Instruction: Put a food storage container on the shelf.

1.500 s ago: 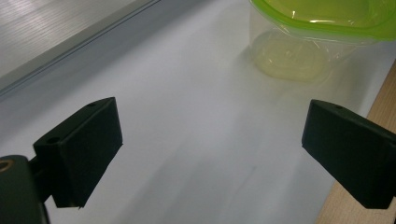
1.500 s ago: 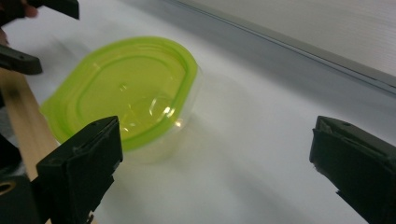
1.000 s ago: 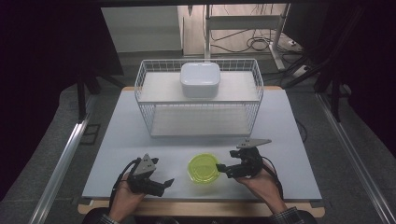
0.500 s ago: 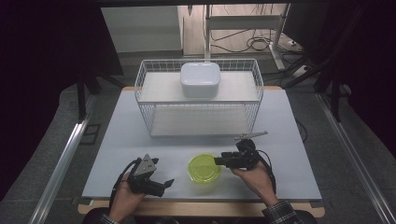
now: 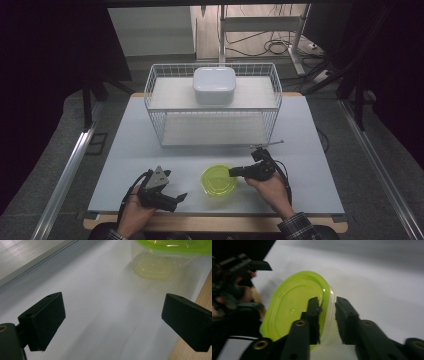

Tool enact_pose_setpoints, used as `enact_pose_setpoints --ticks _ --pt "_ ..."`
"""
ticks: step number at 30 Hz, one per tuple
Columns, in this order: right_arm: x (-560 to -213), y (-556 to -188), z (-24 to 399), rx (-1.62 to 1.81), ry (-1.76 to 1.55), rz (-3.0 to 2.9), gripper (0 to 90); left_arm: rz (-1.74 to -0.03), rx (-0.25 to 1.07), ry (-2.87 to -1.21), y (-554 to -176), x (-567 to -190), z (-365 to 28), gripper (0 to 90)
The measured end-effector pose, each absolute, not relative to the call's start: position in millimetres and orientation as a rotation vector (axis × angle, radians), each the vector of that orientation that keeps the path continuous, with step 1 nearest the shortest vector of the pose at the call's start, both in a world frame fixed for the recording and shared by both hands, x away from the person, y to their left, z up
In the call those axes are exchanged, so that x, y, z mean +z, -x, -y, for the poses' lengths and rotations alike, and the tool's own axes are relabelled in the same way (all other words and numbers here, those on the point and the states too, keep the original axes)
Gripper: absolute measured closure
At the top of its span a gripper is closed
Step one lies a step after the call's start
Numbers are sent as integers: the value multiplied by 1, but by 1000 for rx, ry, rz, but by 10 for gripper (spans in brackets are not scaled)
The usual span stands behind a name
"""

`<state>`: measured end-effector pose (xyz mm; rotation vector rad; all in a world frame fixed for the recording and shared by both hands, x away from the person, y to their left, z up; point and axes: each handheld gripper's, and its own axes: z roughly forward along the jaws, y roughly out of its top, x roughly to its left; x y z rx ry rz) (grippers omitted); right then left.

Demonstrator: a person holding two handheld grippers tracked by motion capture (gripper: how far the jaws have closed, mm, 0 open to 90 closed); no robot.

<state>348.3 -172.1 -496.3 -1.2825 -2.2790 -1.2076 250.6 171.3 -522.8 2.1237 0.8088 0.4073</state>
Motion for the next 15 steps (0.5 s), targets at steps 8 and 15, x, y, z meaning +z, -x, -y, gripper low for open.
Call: enact_pose_setpoints --ticks 8,15 --pt "-494 -347 171 -1222 1231 2274 807 -806 407 -2127 -251 -523 -171 47" --pt "-487 -346 172 -1266 1224 2241 818 -807 411 -2125 -251 -523 -171 47"
